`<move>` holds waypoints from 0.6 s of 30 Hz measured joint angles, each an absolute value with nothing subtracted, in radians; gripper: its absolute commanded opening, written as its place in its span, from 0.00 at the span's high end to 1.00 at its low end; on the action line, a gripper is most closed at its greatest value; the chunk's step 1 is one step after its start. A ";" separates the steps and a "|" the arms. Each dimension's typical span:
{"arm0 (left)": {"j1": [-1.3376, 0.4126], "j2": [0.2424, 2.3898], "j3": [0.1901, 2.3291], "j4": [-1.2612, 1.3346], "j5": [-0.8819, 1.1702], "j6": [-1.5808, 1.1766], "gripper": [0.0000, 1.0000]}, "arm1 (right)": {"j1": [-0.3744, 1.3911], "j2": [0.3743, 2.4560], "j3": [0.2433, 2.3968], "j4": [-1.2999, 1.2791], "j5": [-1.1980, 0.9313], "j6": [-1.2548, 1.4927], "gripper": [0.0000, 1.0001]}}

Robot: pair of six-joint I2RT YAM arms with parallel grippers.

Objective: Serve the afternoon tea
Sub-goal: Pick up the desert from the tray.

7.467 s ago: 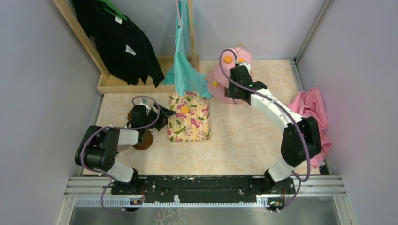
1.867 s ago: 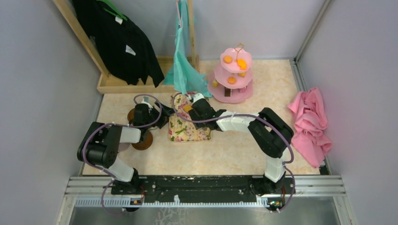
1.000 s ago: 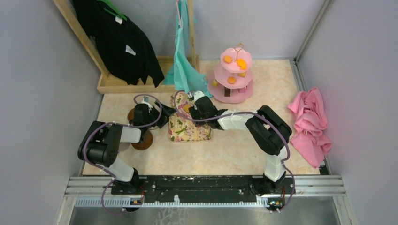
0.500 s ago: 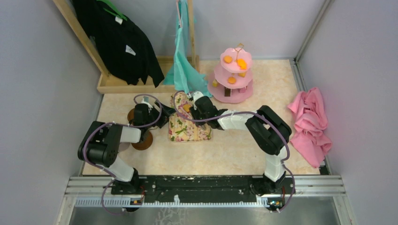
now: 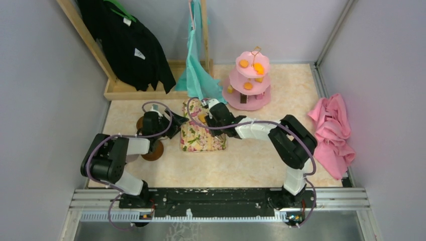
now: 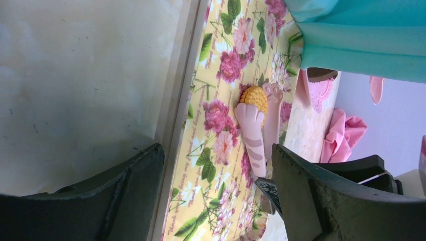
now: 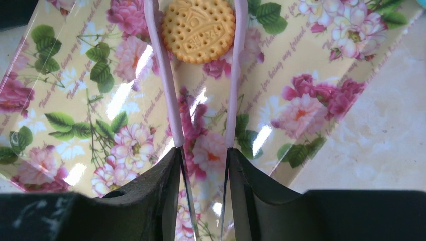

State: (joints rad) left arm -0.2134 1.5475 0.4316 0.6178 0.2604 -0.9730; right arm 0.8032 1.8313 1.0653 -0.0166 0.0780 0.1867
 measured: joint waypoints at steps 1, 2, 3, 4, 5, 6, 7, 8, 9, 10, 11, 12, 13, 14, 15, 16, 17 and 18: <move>-0.213 1.542 0.430 0.612 0.258 -0.973 0.15 | 0.804 1.819 1.065 -0.031 0.083 0.187 0.89; -0.213 1.535 0.428 0.604 0.255 -0.973 0.15 | 0.805 1.812 1.065 -0.039 0.086 0.189 0.90; -0.213 1.531 0.427 0.599 0.254 -0.973 0.15 | 0.807 1.803 1.066 -0.050 0.090 0.193 0.91; -0.213 1.526 0.426 0.594 0.252 -0.973 0.15 | 0.809 1.795 1.066 -0.060 0.096 0.196 0.92; -0.213 1.521 0.423 0.589 0.249 -0.973 0.15 | 0.810 1.787 1.066 -0.070 0.102 0.202 0.93; -0.213 1.515 0.421 0.583 0.247 -0.973 0.15 | 0.811 1.779 1.066 -0.078 0.107 0.205 0.94; -0.213 1.509 0.419 0.577 0.244 -0.972 0.15 | 0.812 1.772 1.066 -0.086 0.111 0.210 0.94; -0.213 1.502 0.416 0.570 0.241 -0.972 0.15 | 0.813 1.764 1.066 -0.096 0.115 0.214 0.94; -0.213 1.495 0.413 0.563 0.238 -0.972 0.15 | 0.814 1.756 1.066 -0.105 0.119 0.220 0.94; -0.213 1.488 0.411 0.556 0.236 -0.972 0.15 | 0.816 1.748 1.066 -0.113 0.123 0.223 0.95; -0.213 1.481 0.409 0.548 0.234 -0.972 0.15 | 0.819 1.740 1.066 -0.122 0.129 0.228 0.95; -0.213 1.472 0.407 0.539 0.232 -0.972 0.15 | 0.823 1.733 1.066 -0.130 0.134 0.232 0.95; -0.213 1.462 0.404 0.531 0.231 -0.972 0.15 | 0.826 1.726 1.066 -0.136 0.138 0.236 0.95; -0.213 1.453 0.402 0.526 0.228 -0.972 0.15 | 0.832 1.717 1.066 -0.147 0.145 0.239 0.95; -0.213 1.441 0.400 0.518 0.227 -0.972 0.15 | 0.837 1.708 1.066 -0.157 0.152 0.241 0.96; -0.213 1.432 0.399 0.513 0.226 -0.972 0.15 | 0.844 1.694 1.066 -0.171 0.160 0.245 0.96; -0.213 1.423 0.399 0.508 0.225 -0.972 0.15 | 0.852 1.677 1.066 -0.184 0.168 0.249 0.96; -0.213 1.414 0.399 0.504 0.224 -0.972 0.15 | 0.859 1.662 1.066 -0.194 0.175 0.254 0.96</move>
State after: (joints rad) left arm -0.2134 1.4143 0.3988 0.5041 0.2245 -0.9718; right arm 0.8585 1.6615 1.0657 -0.1944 0.1745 0.2543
